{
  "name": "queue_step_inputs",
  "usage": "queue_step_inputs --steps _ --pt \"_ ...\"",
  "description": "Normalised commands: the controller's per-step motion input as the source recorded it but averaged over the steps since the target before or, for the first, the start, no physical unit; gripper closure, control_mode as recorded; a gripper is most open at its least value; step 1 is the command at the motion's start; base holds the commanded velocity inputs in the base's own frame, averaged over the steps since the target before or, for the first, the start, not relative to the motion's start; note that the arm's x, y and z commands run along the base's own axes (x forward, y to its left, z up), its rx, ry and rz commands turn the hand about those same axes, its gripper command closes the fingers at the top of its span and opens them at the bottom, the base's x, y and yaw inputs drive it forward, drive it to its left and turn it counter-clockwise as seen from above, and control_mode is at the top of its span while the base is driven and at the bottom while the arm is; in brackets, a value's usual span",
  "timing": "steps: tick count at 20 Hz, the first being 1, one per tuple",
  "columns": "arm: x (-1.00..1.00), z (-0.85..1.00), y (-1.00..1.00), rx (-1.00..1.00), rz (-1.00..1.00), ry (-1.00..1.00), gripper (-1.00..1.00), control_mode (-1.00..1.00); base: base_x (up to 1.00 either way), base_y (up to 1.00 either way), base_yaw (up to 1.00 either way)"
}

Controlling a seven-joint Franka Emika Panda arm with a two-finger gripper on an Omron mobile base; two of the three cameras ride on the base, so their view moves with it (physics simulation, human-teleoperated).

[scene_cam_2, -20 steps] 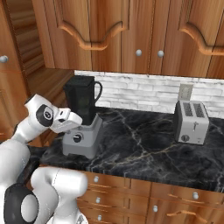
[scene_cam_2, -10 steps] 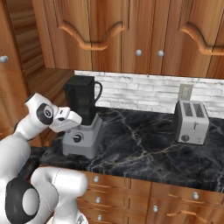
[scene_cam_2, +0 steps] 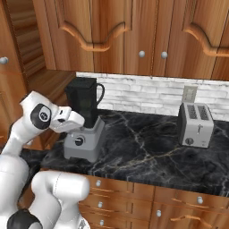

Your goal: Open the blender lid, put the kiwi in the blender, close the lid, and start the blender.

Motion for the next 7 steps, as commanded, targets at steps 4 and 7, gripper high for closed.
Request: queue_step_inputs --steps 4,7 --pt "-0.42 0.71 -0.16 0.00 0.00 -0.15 -1.00 -1.00 0.00 0.00 0.00" --pt "-0.39 0.45 -0.14 0.00 0.00 -0.12 -1.00 -1.00 0.00 0.00 0.00"
